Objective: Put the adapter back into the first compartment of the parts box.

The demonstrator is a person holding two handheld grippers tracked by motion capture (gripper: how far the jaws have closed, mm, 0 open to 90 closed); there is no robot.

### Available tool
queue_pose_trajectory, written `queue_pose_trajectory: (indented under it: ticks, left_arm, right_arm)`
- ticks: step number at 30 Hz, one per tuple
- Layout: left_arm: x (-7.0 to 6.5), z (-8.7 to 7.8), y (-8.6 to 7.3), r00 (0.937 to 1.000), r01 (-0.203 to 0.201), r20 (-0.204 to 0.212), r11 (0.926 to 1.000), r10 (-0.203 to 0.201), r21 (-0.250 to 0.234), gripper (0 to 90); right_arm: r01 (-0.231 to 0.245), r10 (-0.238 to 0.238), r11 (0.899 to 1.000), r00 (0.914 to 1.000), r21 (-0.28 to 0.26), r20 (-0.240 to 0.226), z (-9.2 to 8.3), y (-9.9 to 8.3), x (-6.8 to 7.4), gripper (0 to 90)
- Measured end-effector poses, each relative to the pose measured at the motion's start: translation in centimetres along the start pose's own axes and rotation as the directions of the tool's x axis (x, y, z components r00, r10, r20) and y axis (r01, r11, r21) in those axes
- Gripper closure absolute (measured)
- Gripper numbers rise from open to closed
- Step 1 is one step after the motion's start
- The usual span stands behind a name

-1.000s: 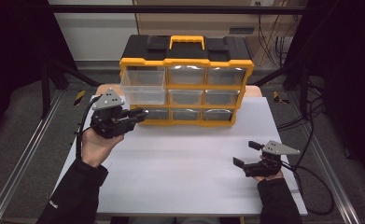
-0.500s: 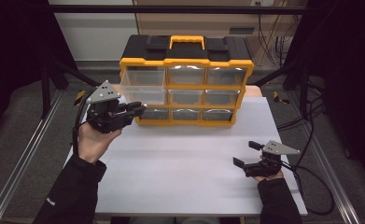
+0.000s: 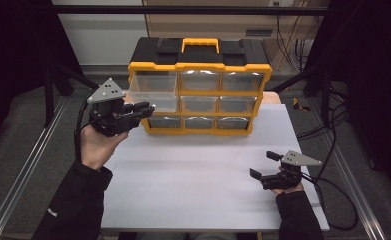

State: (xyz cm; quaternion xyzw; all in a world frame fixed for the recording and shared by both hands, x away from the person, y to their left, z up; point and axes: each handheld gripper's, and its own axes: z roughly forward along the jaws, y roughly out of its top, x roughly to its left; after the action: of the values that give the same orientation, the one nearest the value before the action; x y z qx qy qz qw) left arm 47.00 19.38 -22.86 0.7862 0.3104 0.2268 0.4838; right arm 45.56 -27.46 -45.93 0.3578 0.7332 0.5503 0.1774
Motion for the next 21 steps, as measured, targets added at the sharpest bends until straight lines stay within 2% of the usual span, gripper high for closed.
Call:
queue_pose_trajectory:
  ticks: [13, 21]
  left_arm:
    - [0.2, -0.3, 1.4, 0.9999, -0.005, -0.012, 0.9999, 0.005, -0.016, 75.3]
    - [1.0, -0.1, 1.9, 0.9995, 0.012, -0.028, 0.9998, -0.013, -0.014, 75.3]
  right_arm:
    - [0.001, -0.001, 1.000, 1.0000, 0.000, -0.002, 0.0, 0.0, 0.0, 0.2]
    - [0.000, 0.000, 1.000, 1.0000, 0.000, -0.003, 0.0, 0.0, 0.0, 0.2]
